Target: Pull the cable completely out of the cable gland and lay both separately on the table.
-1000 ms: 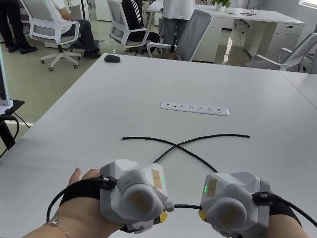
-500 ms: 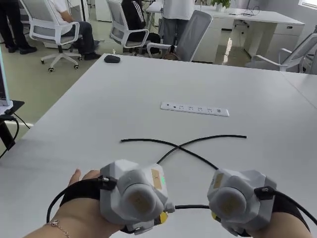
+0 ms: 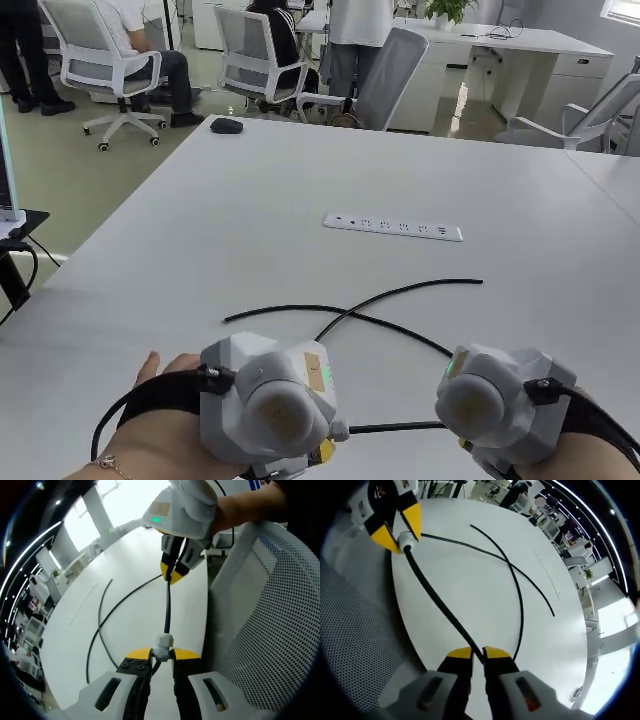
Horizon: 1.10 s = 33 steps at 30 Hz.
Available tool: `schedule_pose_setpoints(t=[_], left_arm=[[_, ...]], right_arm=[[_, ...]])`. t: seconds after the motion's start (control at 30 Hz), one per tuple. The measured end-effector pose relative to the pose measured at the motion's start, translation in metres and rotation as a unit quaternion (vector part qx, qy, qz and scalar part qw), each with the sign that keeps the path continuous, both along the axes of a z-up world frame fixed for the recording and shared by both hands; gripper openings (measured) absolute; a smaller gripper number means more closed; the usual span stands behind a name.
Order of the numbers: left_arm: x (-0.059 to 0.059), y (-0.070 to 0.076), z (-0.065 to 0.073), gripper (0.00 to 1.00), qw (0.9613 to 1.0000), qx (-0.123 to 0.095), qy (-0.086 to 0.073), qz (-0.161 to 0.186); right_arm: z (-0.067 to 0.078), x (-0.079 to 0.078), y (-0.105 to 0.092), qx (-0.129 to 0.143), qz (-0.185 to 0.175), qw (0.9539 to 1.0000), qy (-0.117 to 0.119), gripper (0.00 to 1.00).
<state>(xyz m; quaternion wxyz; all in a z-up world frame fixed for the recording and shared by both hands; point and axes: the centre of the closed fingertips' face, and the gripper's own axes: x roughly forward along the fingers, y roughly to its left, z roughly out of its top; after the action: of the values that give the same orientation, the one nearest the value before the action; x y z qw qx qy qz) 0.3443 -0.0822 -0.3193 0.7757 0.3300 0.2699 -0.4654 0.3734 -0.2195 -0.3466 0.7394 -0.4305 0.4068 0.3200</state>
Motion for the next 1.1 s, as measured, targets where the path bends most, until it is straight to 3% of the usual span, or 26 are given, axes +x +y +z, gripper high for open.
schedule_pose_setpoints(t=[0.1,0.17,0.23,0.33,0.43,0.53,0.57,0.67,0.7,0.77,0.9,1.1], left_arm=[[0.0,-0.001,0.002,0.16,0.9999,0.0,-0.01,-0.008],[-0.001,0.0,0.003,0.16,0.9999,-0.002,-0.01,-0.006],[-0.003,0.0,0.002,0.16,1.0,0.0,-0.007,-0.005],[-0.004,0.0,0.003,0.16,0.9999,0.007,-0.011,-0.008],[-0.003,0.001,0.004,0.16,0.9999,0.007,-0.013,-0.007],[-0.004,0.002,0.004,0.17,0.9998,0.009,-0.017,-0.009],[-0.005,0.001,0.005,0.17,0.9997,0.008,-0.019,-0.013],[-0.006,0.001,0.004,0.17,0.9994,0.015,-0.023,-0.02],[-0.007,0.0,0.003,0.17,0.9993,0.016,-0.024,-0.022],[-0.007,0.001,0.002,0.17,0.9993,0.019,-0.024,-0.023],[-0.007,0.001,0.003,0.17,0.9993,0.02,-0.025,-0.021],[-0.007,0.003,0.001,0.17,0.999,0.029,-0.024,-0.022]], right_arm=[[-0.004,-0.006,0.001,-0.011,0.011,0.9998,0.013,0.06],[-0.013,-0.015,0.003,-0.026,0.026,0.9986,0.039,0.11],[-0.012,-0.018,0.014,-0.005,0.038,0.9985,0.038,0.18],[-0.007,-0.017,0.032,0.018,0.075,0.9967,0.025,0.19],[-0.003,-0.023,0.053,0.054,0.106,0.9926,0.027,0.21],[0.005,-0.03,0.074,0.082,0.153,0.9847,0.017,0.21],[0.01,-0.033,0.085,0.099,0.172,0.98,0.008,0.22],[0.027,-0.044,0.114,0.178,0.189,0.9656,0.011,0.23],[0.032,-0.045,0.12,0.19,0.196,0.962,0.006,0.22],[0.039,-0.045,0.126,0.189,0.217,0.9575,-0.016,0.19],[0.033,-0.048,0.122,0.173,0.221,0.9596,-0.009,0.15],[0.035,-0.05,0.123,0.179,0.23,0.9566,-0.007,0.04]])
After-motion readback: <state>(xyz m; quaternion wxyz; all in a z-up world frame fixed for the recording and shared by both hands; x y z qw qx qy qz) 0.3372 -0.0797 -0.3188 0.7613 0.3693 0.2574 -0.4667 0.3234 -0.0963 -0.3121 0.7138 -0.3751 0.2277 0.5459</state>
